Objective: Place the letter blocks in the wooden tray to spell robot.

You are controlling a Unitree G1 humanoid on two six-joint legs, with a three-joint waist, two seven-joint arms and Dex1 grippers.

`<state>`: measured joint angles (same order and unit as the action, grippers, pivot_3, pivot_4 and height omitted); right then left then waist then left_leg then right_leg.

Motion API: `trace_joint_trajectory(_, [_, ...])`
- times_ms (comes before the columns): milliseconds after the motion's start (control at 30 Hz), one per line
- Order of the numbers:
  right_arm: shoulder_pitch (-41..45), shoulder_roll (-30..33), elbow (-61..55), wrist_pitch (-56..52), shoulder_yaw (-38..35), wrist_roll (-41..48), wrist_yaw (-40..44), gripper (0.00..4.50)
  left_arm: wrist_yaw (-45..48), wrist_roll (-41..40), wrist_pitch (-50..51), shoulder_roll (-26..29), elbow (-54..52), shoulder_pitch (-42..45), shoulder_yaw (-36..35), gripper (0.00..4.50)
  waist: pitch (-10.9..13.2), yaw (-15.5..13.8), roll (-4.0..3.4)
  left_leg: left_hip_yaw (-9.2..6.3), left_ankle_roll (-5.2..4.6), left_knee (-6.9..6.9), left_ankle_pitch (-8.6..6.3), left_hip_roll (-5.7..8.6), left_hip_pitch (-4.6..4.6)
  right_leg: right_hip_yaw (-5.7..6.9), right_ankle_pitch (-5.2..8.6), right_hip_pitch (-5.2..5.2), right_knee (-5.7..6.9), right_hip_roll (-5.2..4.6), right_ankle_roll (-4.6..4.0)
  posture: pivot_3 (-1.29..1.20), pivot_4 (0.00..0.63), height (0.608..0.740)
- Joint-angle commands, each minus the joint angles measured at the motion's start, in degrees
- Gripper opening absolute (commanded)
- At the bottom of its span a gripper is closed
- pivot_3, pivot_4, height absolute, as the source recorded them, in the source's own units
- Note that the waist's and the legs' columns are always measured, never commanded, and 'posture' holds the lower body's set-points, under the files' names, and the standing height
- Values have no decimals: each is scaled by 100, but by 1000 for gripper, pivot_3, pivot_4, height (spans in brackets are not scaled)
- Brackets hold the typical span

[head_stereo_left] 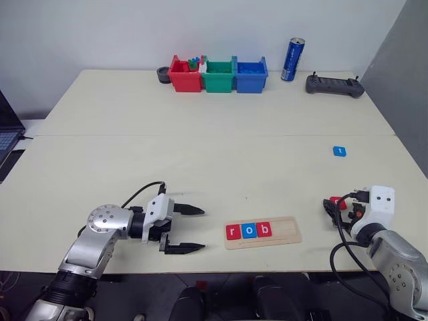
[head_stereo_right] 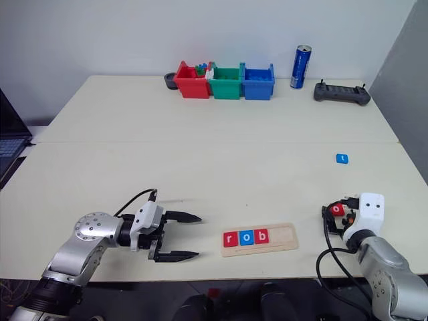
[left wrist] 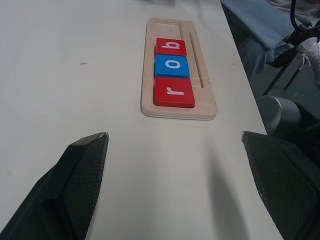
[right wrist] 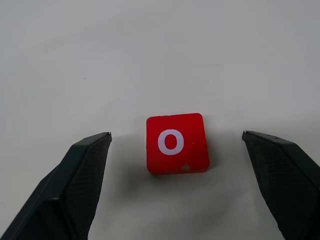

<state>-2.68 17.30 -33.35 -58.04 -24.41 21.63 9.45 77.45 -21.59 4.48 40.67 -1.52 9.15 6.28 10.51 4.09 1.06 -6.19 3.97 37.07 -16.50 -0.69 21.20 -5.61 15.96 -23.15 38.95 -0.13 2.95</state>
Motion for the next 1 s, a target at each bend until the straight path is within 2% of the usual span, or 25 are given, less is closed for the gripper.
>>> trace_joint_trajectory(33, [82,355,-108,212,-194,191,341,4461,-97,-95,55,24,-221,76,-141,4500,0,0,0,1,0,0,0,0,0,0,0,0,0,0,0,0,150,740])
trace_joint_trajectory(200, [21,1180,-139,225,-335,574,1169,4461,-103,-105,104,24,-241,74,-116,4500,2,-15,-3,1,0,0,0,0,0,0,0,0,0,1,0,0,150,740])
trace_joint_trajectory(367, [-448,2357,62,588,-81,501,2205,4461,-73,-81,124,11,-198,165,-86,4500,2,-60,-2,2,-1,1,0,0,1,0,1,0,-2,1,0,0,150,740])
trace_joint_trajectory(533, [-925,3609,833,2071,583,-308,3344,4461,-48,-64,114,2,-155,208,-64,4500,4,-74,1,7,-1,3,0,2,0,-3,1,2,-4,0,1,0,150,740])
trace_joint_trajectory(733, [-171,4131,2350,3213,1072,-621,4216,4461,-61,-35,104,-49,-139,221,-19,4500,7,-64,5,15,-1,6,0,0,-8,-9,1,6,-4,1,0,0,150,740])
trace_joint_trajectory(1000, [1126,4432,3895,3840,1991,-936,5349,4461,-7,-15,23,-52,-44,187,-22,4500,7,-77,4,12,-2,6,1,0,-10,-7,0,8,-2,0,-1,0,150,740])
